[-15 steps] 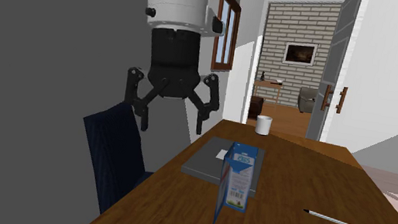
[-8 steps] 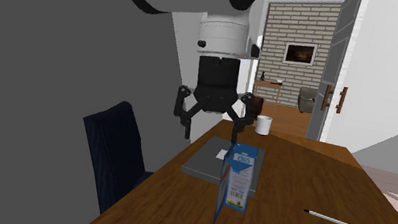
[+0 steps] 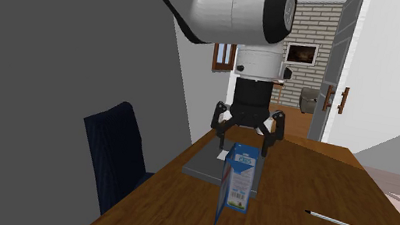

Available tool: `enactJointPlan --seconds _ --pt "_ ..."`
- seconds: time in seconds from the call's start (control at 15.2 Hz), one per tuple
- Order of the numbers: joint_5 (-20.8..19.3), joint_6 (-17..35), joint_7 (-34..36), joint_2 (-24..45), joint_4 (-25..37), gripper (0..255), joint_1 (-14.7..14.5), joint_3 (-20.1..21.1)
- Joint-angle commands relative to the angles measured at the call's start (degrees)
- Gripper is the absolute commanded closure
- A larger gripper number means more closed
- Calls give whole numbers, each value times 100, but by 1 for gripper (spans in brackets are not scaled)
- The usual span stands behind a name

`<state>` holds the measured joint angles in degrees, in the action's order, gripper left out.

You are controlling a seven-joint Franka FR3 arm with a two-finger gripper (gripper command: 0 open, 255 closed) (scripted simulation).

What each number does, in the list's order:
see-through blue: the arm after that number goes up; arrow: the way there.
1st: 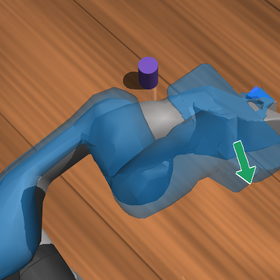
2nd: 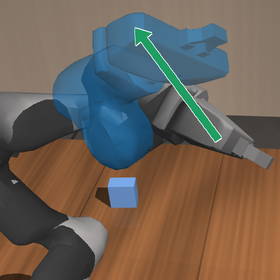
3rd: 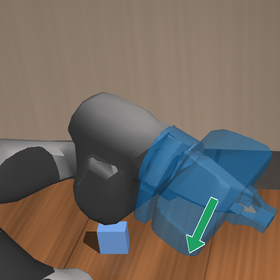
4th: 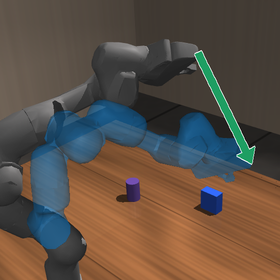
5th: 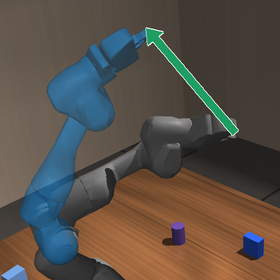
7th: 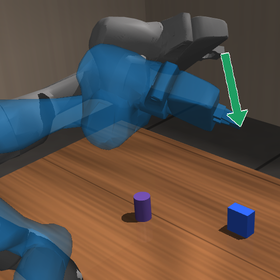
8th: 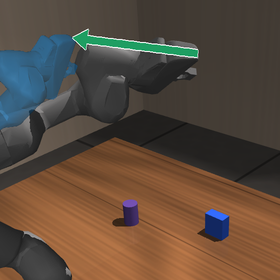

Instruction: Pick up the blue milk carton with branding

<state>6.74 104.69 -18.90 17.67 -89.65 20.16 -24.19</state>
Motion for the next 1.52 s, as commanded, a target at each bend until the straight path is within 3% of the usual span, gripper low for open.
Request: enactJointPlan --seconds 0.0,0.46,0.53,1.12,1.45 --pt "40 95 -25 76 -28 0 34 -5" --pt "81 494 -52 149 -360 0 28 15" --pt "80 500 -57 146 -370 255 29 14" --pt "82 493 -53 149 -360 255 27 15" --pt "44 137 -28 81 -65 255 33 -3"
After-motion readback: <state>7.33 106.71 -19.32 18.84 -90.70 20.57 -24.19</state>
